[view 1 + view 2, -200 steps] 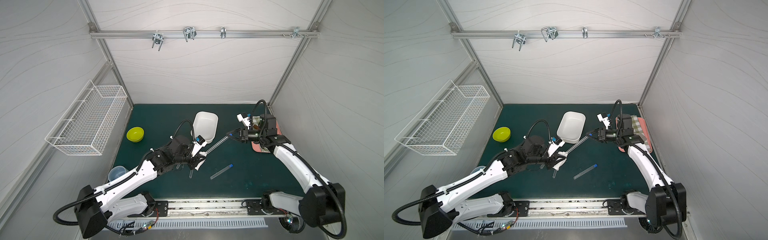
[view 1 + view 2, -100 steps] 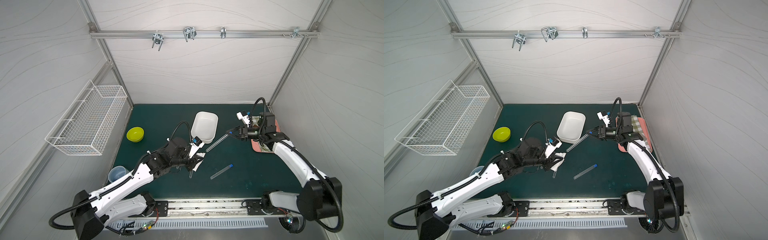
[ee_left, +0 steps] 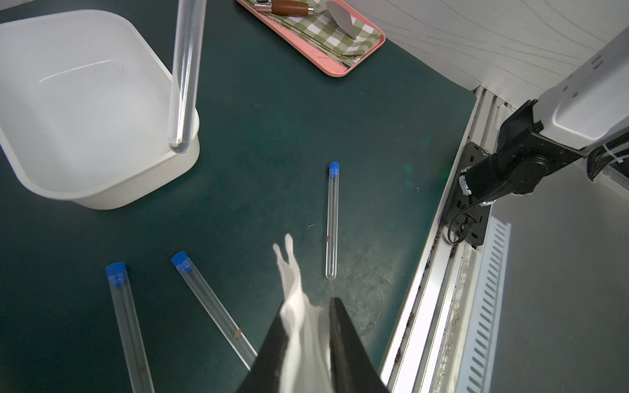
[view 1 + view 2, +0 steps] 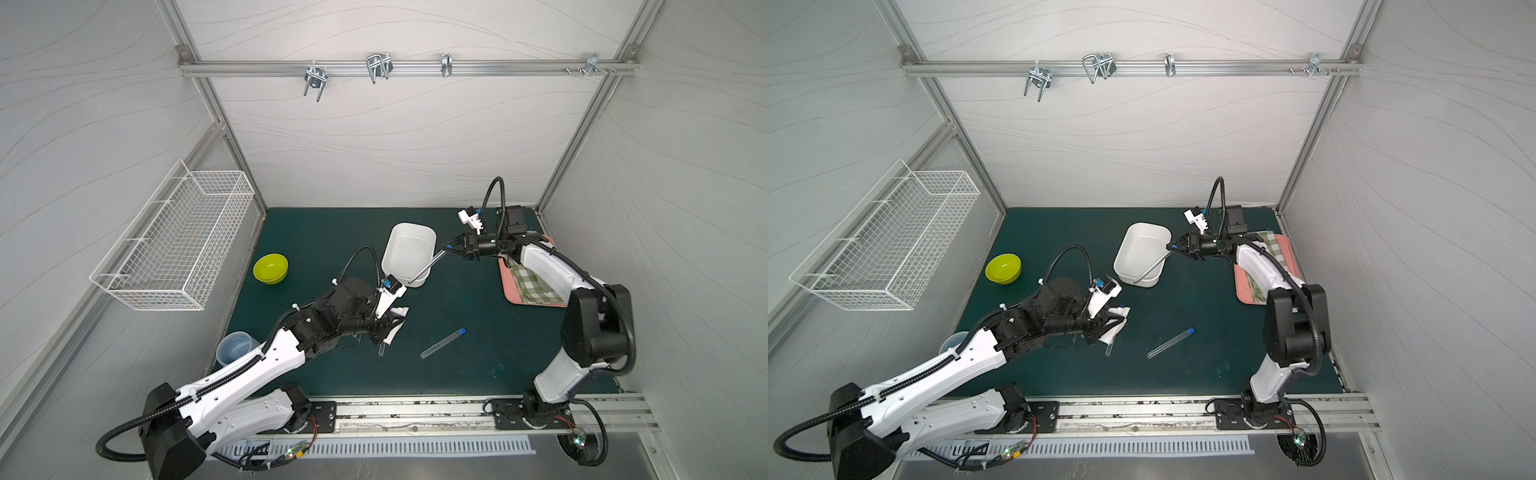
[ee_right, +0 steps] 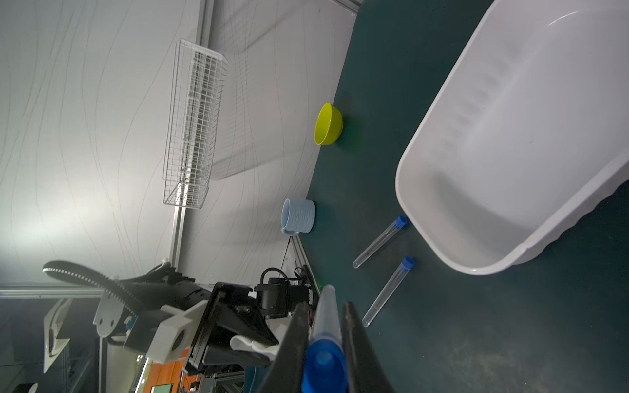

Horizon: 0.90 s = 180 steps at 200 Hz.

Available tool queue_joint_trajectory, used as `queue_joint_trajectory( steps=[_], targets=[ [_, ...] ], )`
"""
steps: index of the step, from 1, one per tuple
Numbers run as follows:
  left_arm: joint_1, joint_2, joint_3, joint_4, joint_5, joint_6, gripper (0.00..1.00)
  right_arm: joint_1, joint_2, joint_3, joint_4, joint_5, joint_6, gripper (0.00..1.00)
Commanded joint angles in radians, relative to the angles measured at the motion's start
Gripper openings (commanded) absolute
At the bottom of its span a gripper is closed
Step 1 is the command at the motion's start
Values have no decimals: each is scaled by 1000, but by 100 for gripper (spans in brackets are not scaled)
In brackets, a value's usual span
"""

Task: Wipe the exteriors of test tubes
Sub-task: Place the test tube in the storage box.

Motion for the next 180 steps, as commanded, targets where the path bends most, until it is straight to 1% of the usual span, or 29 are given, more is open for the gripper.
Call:
queue_joint_trajectory(
  steps=[1, 45, 79, 119, 146, 180],
  targets=[
    [4, -11, 2, 28, 13, -8, 22, 12, 113, 119, -119, -6, -103, 0],
    [5, -6, -3, 19, 22, -10, 22, 30, 377, 429, -295, 7, -187, 1],
    [5, -2, -14, 25, 30, -18, 22, 47, 523, 618, -402, 31, -227, 1],
    [4, 26, -18, 46, 50, -33, 22, 57, 606, 737, -445, 83, -226, 4],
    [5, 33, -15, 52, 53, -35, 22, 68, 638, 777, -469, 130, -234, 5],
    [5, 33, -17, 53, 53, -38, 22, 80, 672, 822, -494, 190, -219, 9]
  ],
)
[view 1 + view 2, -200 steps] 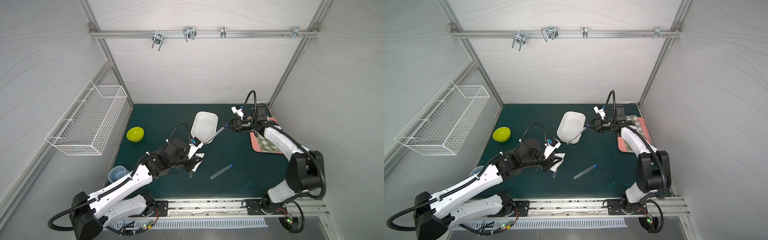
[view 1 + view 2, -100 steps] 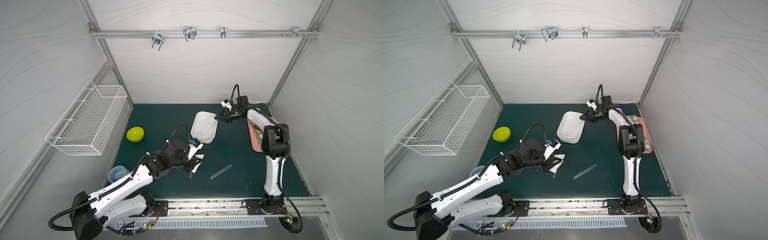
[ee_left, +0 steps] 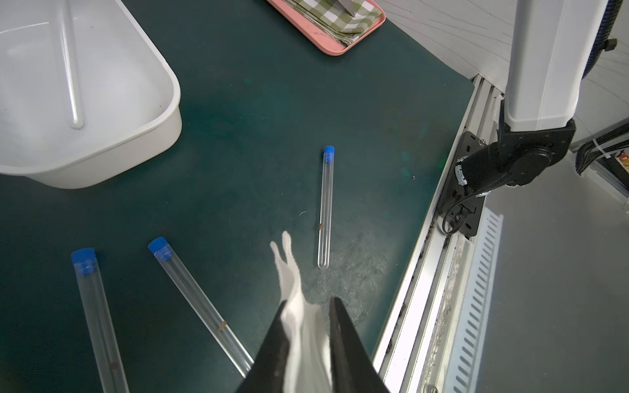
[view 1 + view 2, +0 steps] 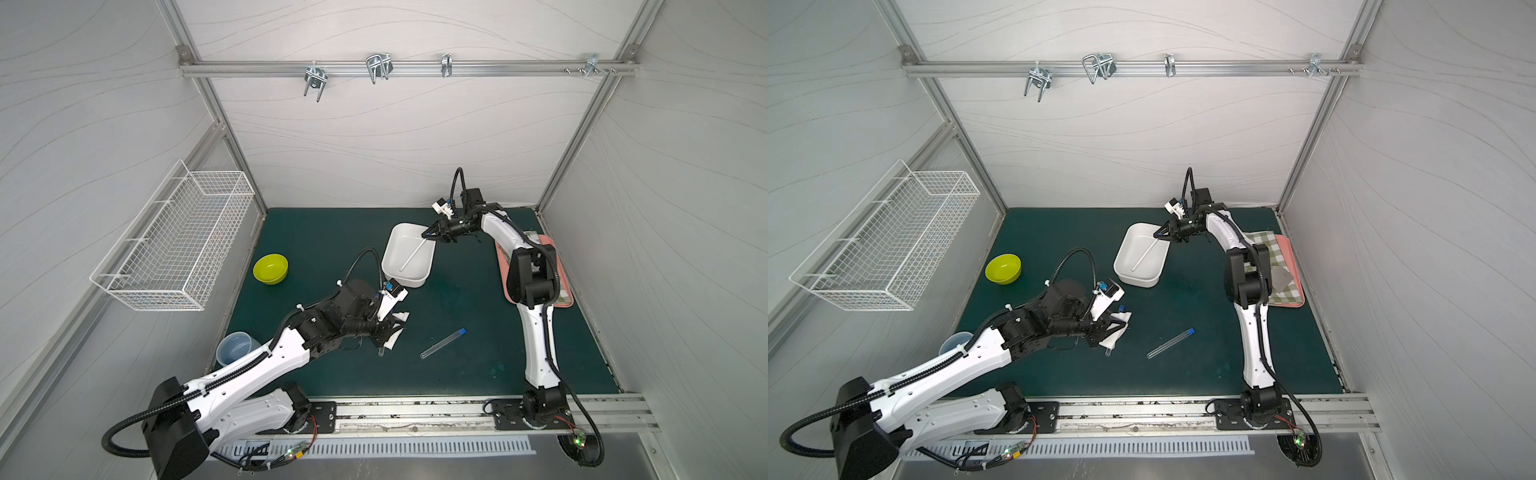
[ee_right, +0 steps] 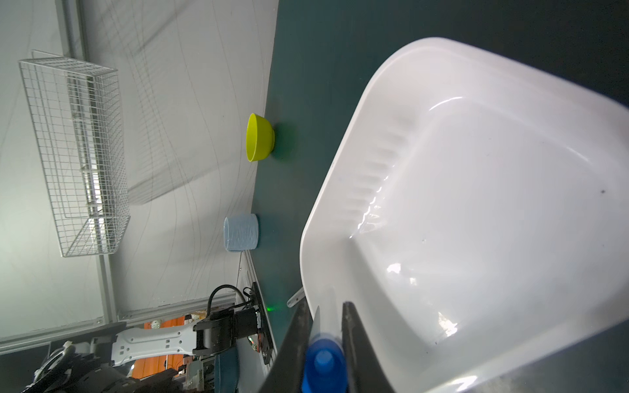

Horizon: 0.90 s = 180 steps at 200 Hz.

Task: Wipe the exteriors of test tubes
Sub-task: Place the test tube in the storage box.

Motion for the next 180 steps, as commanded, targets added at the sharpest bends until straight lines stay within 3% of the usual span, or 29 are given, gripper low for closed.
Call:
queue_joint_trajectory(
  steps=[1, 65, 180],
  targets=[
    [5, 2, 9, 40, 16, -6, 22, 15, 43, 42, -62, 51, -16, 9],
    [5, -5, 7, 41, 18, -11, 22, 48, 120, 148, -119, 131, 0, 16],
    [5, -18, 12, 29, 10, -10, 22, 62, 146, 157, -64, 176, 60, 40]
  ],
)
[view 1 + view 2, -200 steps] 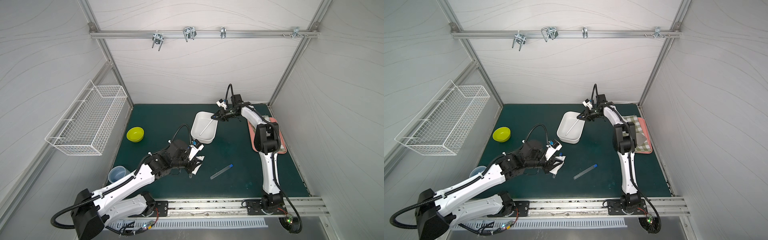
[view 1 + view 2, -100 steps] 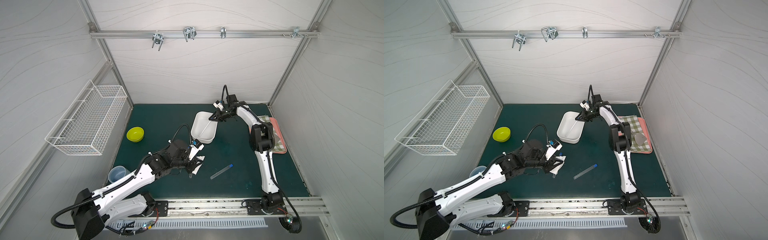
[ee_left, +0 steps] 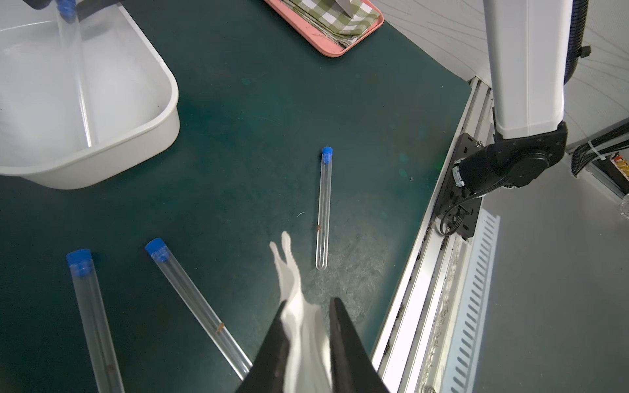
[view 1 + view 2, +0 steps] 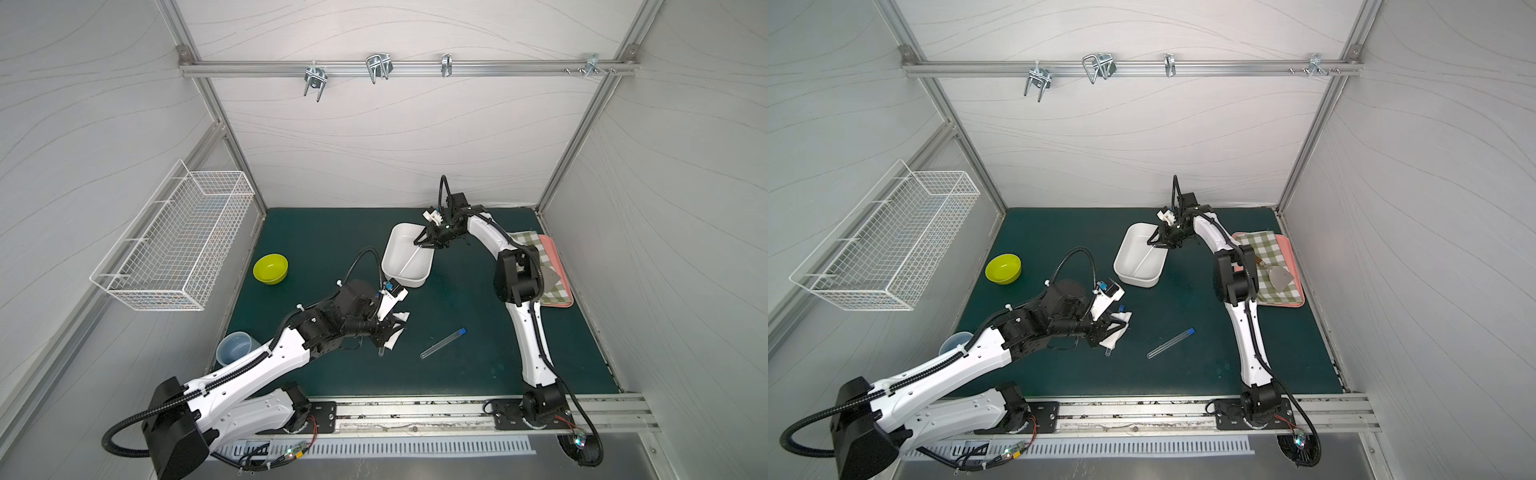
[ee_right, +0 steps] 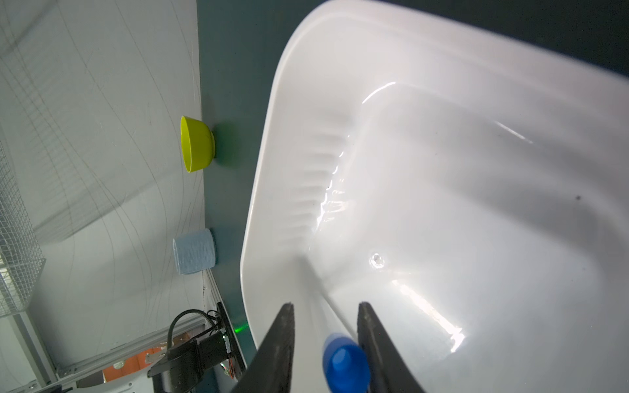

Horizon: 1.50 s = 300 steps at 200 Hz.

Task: Wipe the exteriors of test tubes
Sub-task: Place the test tube in the storage box, then pick up the test tube at the center of the board.

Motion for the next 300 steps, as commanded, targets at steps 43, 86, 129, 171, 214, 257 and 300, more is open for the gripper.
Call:
queue_joint_trajectory(
  steps=[43, 86, 129, 171, 214, 257, 300],
  targets=[
    [5, -25, 18, 16, 3, -6, 22, 13, 2, 25, 91, 12, 76, 49],
    [5, -38, 18, 7, -9, -7, 22, 12, -20, 28, 161, 84, 139, 60],
    [5, -42, 19, 3, -17, -4, 22, 5, -50, 14, 238, 111, 193, 62],
    [5, -42, 23, 1, -22, 1, 22, -2, -103, 8, 278, 113, 214, 62],
    [5, -31, 33, -1, -21, 13, 22, -10, -193, -36, 314, 105, 222, 62],
    [5, -15, 46, -2, -13, 18, 22, -17, -339, -156, 311, 95, 205, 62],
    [5, -4, 44, 4, -13, 23, 22, -37, -680, -609, 368, 127, 178, 62]
  ],
)
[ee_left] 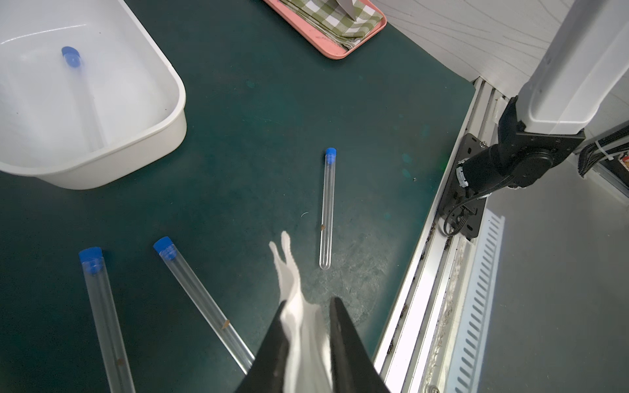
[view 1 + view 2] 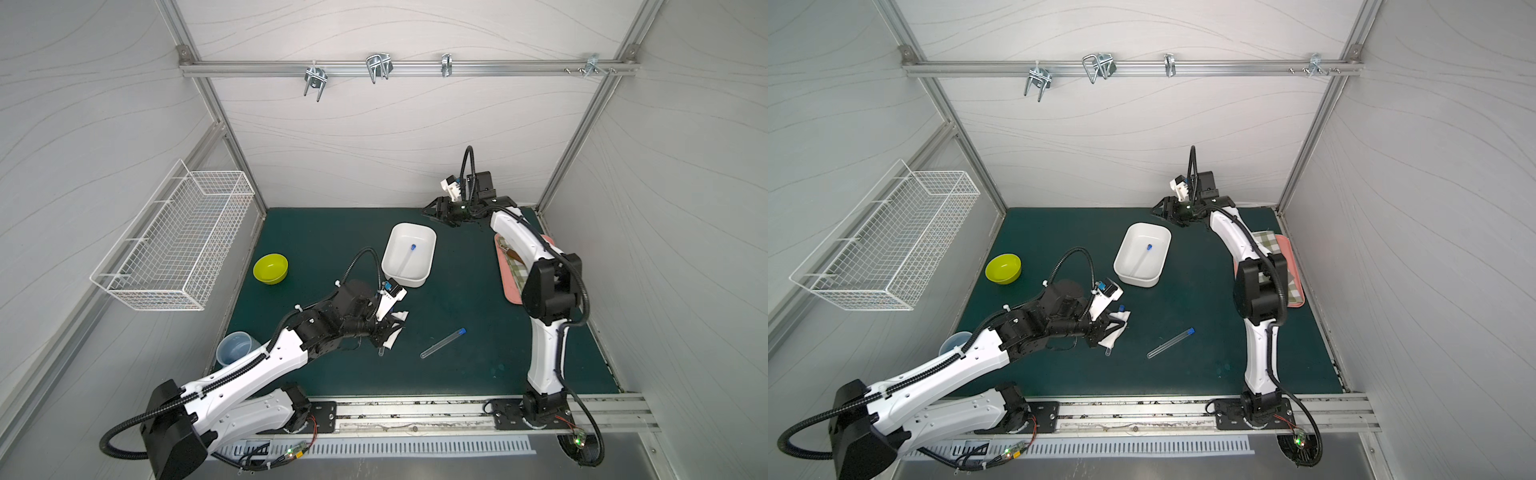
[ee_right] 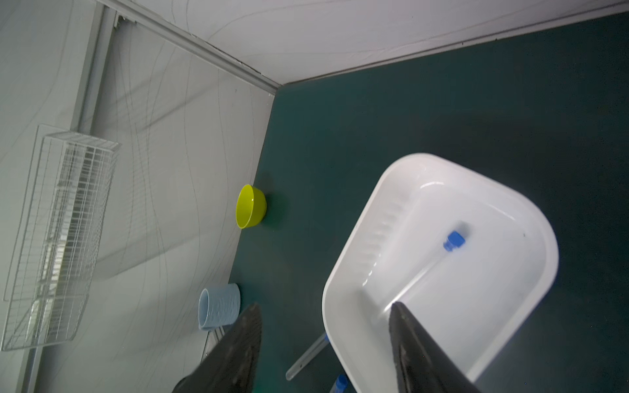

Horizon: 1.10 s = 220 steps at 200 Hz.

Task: Wipe the exteriors of test tubes
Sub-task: Pick up the test tube at the center of the board.

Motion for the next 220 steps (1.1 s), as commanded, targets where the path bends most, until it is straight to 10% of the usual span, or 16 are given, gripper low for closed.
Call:
queue_joint_trajectory(
  steps=[1, 111, 220],
  targets=[
    [5, 12, 44, 16, 4, 15, 22, -17, -190, -211, 29, 16, -19, 62],
    [4, 102, 39, 78, 37, 17, 23, -16, -900, -1057, -186, 301, 106, 62],
    [5, 127, 26, 123, 65, 2, 23, 77, -950, -1253, -126, 369, 271, 60]
  ],
)
